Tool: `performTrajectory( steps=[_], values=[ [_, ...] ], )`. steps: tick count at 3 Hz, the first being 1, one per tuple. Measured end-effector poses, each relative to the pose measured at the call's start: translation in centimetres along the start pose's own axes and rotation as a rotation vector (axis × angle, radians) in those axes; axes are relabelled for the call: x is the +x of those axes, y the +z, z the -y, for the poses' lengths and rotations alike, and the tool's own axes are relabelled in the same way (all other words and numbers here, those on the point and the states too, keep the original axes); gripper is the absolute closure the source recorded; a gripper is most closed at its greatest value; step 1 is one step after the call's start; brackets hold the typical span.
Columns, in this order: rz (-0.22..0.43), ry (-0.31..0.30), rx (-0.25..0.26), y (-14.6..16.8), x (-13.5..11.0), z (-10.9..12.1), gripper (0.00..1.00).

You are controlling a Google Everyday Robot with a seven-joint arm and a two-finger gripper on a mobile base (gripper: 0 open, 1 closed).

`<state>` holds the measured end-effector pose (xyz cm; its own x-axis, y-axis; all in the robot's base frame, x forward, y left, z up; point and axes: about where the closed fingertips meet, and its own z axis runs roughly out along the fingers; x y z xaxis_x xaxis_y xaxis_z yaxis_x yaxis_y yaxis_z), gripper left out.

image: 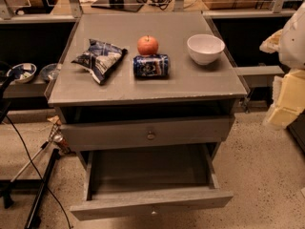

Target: Close middle drawer

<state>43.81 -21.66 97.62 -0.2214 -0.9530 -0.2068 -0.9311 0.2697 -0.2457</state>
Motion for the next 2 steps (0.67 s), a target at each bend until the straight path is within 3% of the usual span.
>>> performTrajectory(
  steps=[1,2],
  values=[
    [0.0,0.0,0.0,0.0,0.0,0.0,0.0],
    [0.0,0.0,0.0,0.0,0.0,0.0,0.27]
  ],
)
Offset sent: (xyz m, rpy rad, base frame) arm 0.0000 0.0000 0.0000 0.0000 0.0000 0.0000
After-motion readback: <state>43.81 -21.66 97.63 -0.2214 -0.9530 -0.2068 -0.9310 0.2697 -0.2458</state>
